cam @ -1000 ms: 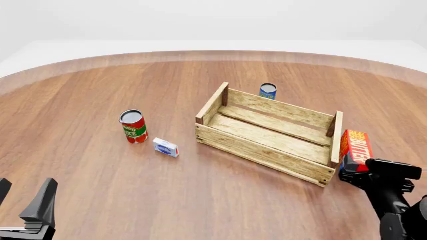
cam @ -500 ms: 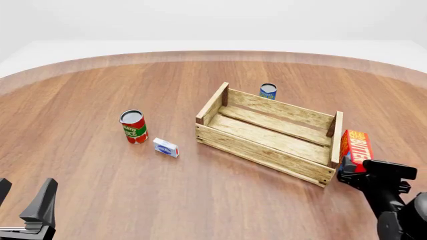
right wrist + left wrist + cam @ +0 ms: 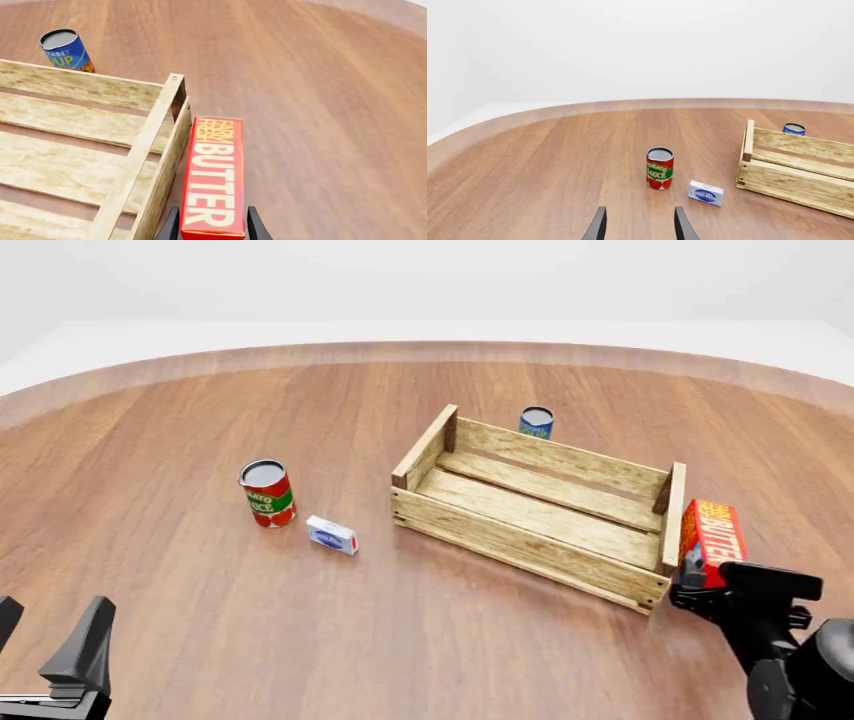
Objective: Pick up the butter and put it in the tray.
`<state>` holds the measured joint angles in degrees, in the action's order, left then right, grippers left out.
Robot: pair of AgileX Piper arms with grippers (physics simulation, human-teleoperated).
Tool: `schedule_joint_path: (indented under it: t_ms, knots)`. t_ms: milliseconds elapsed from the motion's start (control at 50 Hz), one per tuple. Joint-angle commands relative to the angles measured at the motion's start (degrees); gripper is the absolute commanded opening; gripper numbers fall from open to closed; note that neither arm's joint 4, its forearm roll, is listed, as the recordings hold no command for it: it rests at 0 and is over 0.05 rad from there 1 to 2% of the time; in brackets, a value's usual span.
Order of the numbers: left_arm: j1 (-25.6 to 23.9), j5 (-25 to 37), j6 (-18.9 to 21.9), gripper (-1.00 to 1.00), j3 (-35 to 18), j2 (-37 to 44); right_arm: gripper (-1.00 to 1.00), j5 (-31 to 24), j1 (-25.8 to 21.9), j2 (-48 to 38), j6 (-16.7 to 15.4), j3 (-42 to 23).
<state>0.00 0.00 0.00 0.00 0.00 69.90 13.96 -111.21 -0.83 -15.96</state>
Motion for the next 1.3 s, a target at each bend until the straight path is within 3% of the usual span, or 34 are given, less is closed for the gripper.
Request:
schedule_joint_path:
  t_ms: [20, 180, 200, 660, 1300]
  knots:
    - [0.0, 0.0, 0.0, 1.00, 0.0, 0.0, 1.00, 0.0, 0.0, -1.7, 0.4, -0.8]
    - [0.0, 0.0, 0.0, 1.00, 0.0, 0.0, 1.00, 0.0, -0.1, -2.3, 0.8, -1.1]
    - [0.0, 0.0, 0.0, 1.00, 0.0, 0.0, -1.00, 0.0, -0.1, -2.1, 0.9, -1.0]
    - [0.0, 0.0, 0.0, 1.00, 0.0, 0.0, -1.00, 0.0, 0.9, 6.6, 0.7, 3.5]
    - [0.0, 0.0, 0.0, 1.00, 0.0, 0.0, -1.00, 0.0, 1.4, 19.8, -1.8, 11.4]
